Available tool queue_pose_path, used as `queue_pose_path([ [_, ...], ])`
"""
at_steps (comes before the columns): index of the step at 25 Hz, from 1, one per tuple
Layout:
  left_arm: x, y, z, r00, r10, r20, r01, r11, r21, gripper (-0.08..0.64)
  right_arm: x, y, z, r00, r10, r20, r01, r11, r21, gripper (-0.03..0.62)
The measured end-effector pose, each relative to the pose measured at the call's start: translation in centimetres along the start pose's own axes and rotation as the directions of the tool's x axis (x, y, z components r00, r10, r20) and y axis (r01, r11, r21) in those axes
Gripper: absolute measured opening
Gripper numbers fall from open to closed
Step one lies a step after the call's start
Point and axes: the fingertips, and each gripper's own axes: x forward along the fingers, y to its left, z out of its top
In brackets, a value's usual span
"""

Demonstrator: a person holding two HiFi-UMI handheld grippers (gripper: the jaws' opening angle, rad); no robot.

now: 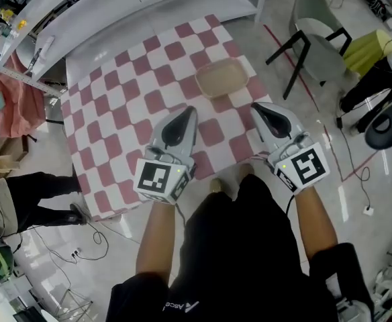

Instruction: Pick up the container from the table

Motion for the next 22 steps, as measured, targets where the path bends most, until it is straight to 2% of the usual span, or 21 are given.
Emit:
queue_pose_path([
  [4,2.6,1.1,-1.1,0.998,0.041,-0.041,-0.041,0.999,-0.003,0.009,2.0,-3.3,-2.0,0.999,0.004,-0.044,-0.004,1.0,-0.003,0.003],
  [9,6.3,2.7,-2.4,0.988,0.129,-0.088,-0.129,0.992,0.005,0.009,4.8,-8.4,-4.1,0.994,0.037,-0.099,-0.037,0.999,0.003,0.003],
  [15,10.3,3.7,-3.1,0.962,0.249,-0.115,-0.247,0.968,0.035,0.011,8.6,-13.6,-7.7,0.975,0.138,-0.172,-0.13,0.99,0.057,0.004],
  [17,11.6,3.7,-3.1,0.956,0.273,-0.109,-0.269,0.962,0.047,0.009,9.9,-14.8,-8.7,0.963,0.181,-0.199,-0.165,0.982,0.096,0.068],
  [22,12.7,4.3,-3.6,0.943,0.317,-0.103,-0.312,0.948,0.056,0.011,12.7,-16.2,-12.1,0.924,0.234,-0.303,-0.188,0.967,0.172,0.115],
])
